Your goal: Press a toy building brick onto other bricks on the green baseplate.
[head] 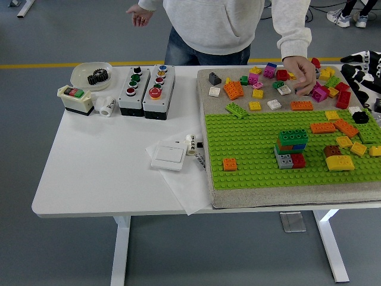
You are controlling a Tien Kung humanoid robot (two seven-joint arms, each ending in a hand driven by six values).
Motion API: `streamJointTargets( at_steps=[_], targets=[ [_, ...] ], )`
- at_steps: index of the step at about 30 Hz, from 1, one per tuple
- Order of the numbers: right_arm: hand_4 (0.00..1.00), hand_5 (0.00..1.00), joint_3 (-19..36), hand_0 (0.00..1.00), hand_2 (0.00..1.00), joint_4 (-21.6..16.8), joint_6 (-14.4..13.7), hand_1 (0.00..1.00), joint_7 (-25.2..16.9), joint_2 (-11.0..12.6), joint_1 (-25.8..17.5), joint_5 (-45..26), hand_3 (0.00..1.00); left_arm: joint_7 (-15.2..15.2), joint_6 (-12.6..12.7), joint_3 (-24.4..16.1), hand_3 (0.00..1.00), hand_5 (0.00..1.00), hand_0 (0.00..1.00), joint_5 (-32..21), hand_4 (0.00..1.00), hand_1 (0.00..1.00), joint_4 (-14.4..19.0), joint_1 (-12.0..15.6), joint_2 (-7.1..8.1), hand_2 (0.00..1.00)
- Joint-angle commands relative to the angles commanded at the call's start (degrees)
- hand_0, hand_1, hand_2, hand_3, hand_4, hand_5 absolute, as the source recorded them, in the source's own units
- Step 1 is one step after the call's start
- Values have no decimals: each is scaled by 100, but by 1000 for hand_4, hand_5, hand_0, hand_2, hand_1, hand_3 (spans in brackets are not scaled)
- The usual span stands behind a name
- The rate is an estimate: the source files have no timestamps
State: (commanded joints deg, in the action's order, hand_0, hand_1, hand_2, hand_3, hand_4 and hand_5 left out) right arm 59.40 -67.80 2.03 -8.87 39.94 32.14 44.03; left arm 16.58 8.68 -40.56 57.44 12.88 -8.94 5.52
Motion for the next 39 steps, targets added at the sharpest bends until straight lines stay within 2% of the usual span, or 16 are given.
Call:
streamJointTargets(
  at_steps=[1,6,8,11,29,39],
  targets=[
    [977,744,157,743,775,-31,23,741,123,-29,-54,-223,740,-3,-3,1,612,601,718,2,676,749,-1,10,-3,752],
    [977,744,929,743,775,-196,70,741,448,-257,-332,-1445,740,-25,-20,17,612,601,718,1,676,749,-3,73,-18,752],
    [988,776,1273,766,780,-276,67,752,577,-371,-456,-1929,763,-32,-26,14,612,601,718,7,676,750,-5,98,-22,752],
    [988,776,1671,766,780,-355,34,752,679,-485,-600,-2445,763,-40,-31,0,612,601,718,28,676,750,-9,125,-28,752],
    [998,808,2707,791,788,-820,-76,763,955,-792,-1363,-2425,786,-124,-11,17,607,602,715,0,674,747,-42,210,-67,747],
    [998,828,2954,819,795,-859,-41,778,1097,-917,-1574,-2301,799,-143,-1,86,605,603,715,-84,674,745,-44,184,-66,745]
  ],
)
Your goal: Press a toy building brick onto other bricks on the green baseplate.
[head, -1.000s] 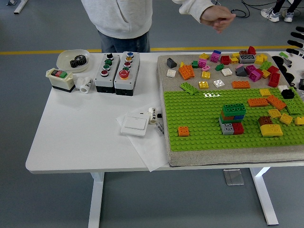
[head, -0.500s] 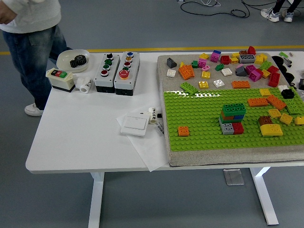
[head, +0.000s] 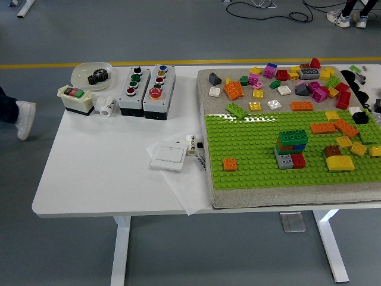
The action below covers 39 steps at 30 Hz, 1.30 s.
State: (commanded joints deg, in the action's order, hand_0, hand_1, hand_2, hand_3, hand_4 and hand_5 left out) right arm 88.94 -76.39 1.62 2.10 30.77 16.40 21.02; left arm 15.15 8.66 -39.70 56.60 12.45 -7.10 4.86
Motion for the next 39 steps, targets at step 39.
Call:
streamJointTargets(
  at_steps=[39],
  targets=[
    [998,998,73,952,853,-125,146,859,326,-195,-131,192,898,-11,20,7,606,602,713,15,675,742,0,-77,-43,744]
  ],
)
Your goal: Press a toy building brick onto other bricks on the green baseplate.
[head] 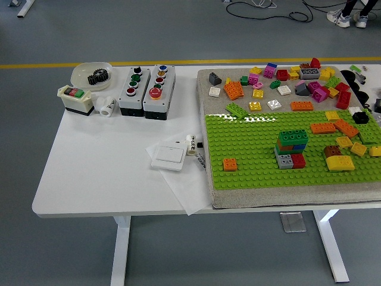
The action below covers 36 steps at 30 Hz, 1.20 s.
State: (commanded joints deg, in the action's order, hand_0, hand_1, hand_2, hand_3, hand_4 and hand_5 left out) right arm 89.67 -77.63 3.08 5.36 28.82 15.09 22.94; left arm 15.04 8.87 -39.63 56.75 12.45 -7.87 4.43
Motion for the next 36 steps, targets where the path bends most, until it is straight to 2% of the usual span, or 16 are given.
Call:
streamJointTargets(
  at_steps=[1,6,8,12,13,14,18,19,20,24,25,36],
  targets=[
    [998,998,-2,998,884,-4,23,903,13,-1,-11,18,942,2,0,-7,605,603,713,10,674,743,0,5,-1,745],
    [998,998,5,998,884,-7,167,903,33,-25,-62,49,942,9,-12,-30,605,603,713,60,674,743,3,33,3,745],
    [998,998,2,998,905,-11,209,915,29,-29,-76,33,975,11,-24,-39,605,602,713,85,673,743,4,45,4,744],
    [998,998,-20,998,905,-8,186,915,-41,-29,-104,-143,975,19,-38,-44,605,602,713,110,673,743,9,70,6,744],
    [998,998,-24,929,870,-7,167,848,-61,-28,-108,-186,946,20,-41,-45,606,603,713,116,675,743,10,73,7,746],
    [998,998,-26,929,870,-6,162,848,-67,-28,-109,-197,946,21,-41,-45,606,603,713,117,675,743,10,73,7,746],
    [998,998,8,929,870,22,-144,848,-197,-42,-135,-477,946,22,-58,-55,606,603,713,144,675,743,12,87,10,746],
    [998,998,11,861,839,22,-160,813,-208,-41,-137,-495,893,21,-58,-52,606,604,713,140,675,741,12,86,10,746],
    [998,998,15,861,839,20,-173,813,-224,-38,-135,-516,893,17,-56,-44,606,604,713,128,675,741,12,83,10,746],
    [998,998,-16,861,839,18,-202,813,-229,-9,-97,-595,893,3,-46,-8,606,604,713,61,675,741,11,64,4,746],
    [998,998,-25,803,794,21,-167,768,-195,3,-77,-617,847,2,-49,2,607,604,713,53,675,740,12,53,5,744],
    [998,998,-80,778,781,16,-106,753,-146,58,17,-705,826,-23,-43,113,605,604,713,-125,675,739,15,7,16,744]
  ],
)
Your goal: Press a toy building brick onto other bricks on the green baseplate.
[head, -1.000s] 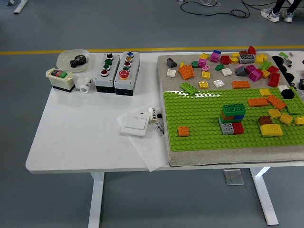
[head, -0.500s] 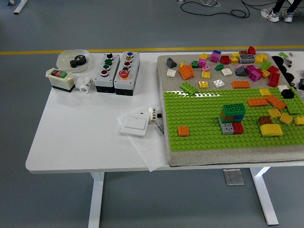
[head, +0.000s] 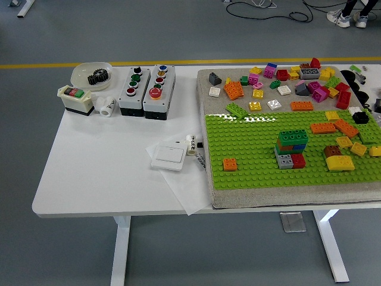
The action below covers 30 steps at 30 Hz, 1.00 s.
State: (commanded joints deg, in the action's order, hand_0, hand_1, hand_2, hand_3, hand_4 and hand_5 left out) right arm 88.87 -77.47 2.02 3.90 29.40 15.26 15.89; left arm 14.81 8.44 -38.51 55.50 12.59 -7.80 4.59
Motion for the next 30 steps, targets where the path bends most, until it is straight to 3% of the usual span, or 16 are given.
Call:
streamJointTargets(
  at_steps=[7,8,13,14,19,20,25,26,30],
  targets=[
    [998,998,-19,761,759,-28,-50,739,3,40,57,-45,807,-14,-3,11,605,605,713,-13,675,739,-1,-33,-3,744],
    [998,951,-13,625,709,-36,-99,660,14,45,55,-58,772,-17,-2,15,605,605,712,-19,676,739,-1,-36,-4,744],
    [998,951,8,625,709,-43,-381,660,24,43,49,-160,772,-12,-4,11,605,605,712,-3,676,739,0,-39,-6,744],
    [998,877,16,332,568,-40,-438,496,24,40,51,-174,641,-9,-7,9,605,604,712,6,675,739,1,-39,-5,744],
    [998,877,46,332,568,-23,-516,496,17,47,60,-229,641,1,-11,-1,605,604,712,26,675,739,1,-40,-2,744],
    [998,885,51,278,486,-22,-518,423,14,49,61,-232,546,1,-12,-3,605,604,712,28,676,737,0,-40,-2,742],
    [998,885,88,278,486,-14,-477,423,73,39,53,-350,546,-2,-2,-37,605,604,712,36,676,737,-10,-29,-9,742],
    [824,865,92,283,462,-8,-445,414,79,38,48,-345,488,-2,-2,-35,605,604,712,34,676,738,-11,-28,-7,741],
    [824,865,118,283,462,-11,-366,414,62,27,37,-315,488,-4,-4,-33,605,604,712,34,676,738,-13,-24,-3,741]
  ],
)
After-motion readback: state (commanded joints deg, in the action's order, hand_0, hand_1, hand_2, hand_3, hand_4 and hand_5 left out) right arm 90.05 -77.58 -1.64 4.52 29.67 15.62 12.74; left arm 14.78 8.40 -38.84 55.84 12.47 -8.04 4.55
